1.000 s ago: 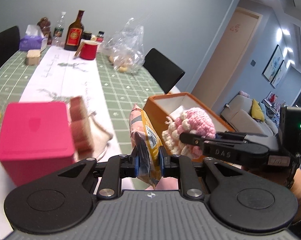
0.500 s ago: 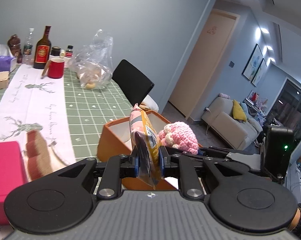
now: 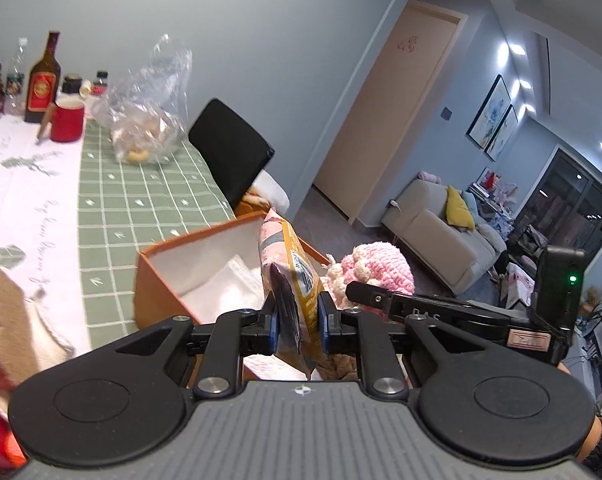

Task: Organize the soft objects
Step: 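Carry the snack bag with the left tool while the right tool carries the crocheted item over the box, then open the left tool over the box while the right tool releases the crocheted item inside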

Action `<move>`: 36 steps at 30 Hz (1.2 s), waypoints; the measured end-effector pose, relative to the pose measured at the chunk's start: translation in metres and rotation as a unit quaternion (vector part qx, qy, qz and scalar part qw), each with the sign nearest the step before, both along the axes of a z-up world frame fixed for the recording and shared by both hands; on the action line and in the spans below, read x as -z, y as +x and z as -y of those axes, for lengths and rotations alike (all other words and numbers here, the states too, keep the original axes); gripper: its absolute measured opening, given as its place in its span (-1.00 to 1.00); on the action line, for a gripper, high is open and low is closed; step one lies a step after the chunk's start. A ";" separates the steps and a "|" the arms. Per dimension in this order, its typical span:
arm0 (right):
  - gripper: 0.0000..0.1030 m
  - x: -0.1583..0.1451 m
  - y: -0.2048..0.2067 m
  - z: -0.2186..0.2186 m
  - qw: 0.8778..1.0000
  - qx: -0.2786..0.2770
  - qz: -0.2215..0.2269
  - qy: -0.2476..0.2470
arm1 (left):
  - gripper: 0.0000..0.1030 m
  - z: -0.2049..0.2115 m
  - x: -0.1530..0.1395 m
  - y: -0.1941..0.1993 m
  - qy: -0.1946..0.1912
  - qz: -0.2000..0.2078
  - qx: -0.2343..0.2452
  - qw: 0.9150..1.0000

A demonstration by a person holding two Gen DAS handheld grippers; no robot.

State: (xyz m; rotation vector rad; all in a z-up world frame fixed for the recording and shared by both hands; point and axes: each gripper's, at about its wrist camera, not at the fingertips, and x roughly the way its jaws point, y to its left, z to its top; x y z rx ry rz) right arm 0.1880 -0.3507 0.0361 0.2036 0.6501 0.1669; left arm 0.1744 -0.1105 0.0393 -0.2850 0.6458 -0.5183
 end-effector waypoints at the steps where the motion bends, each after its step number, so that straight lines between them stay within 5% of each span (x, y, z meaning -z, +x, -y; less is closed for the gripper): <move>1: -0.46 0.004 0.003 0.005 1.000 0.005 -0.008 0.002 | -0.59 0.004 0.003 0.003 0.000 -0.005 0.001 1.000; 19: -0.46 0.047 0.039 0.045 0.984 0.057 -0.077 0.148 | -0.59 0.065 0.055 0.033 0.080 -0.077 0.004 0.994; 28: -0.46 0.054 0.050 0.034 0.983 0.055 -0.084 0.155 | -0.59 0.079 0.061 0.041 0.114 -0.084 0.003 0.990; 31: -0.46 0.058 0.053 0.034 0.981 0.053 -0.087 0.163 | -0.59 0.085 0.069 0.046 0.136 -0.118 0.004 0.984; 36: -0.35 0.066 0.060 0.030 0.981 0.055 -0.108 0.150 | -0.47 0.110 0.067 0.037 0.234 -0.116 0.016 0.965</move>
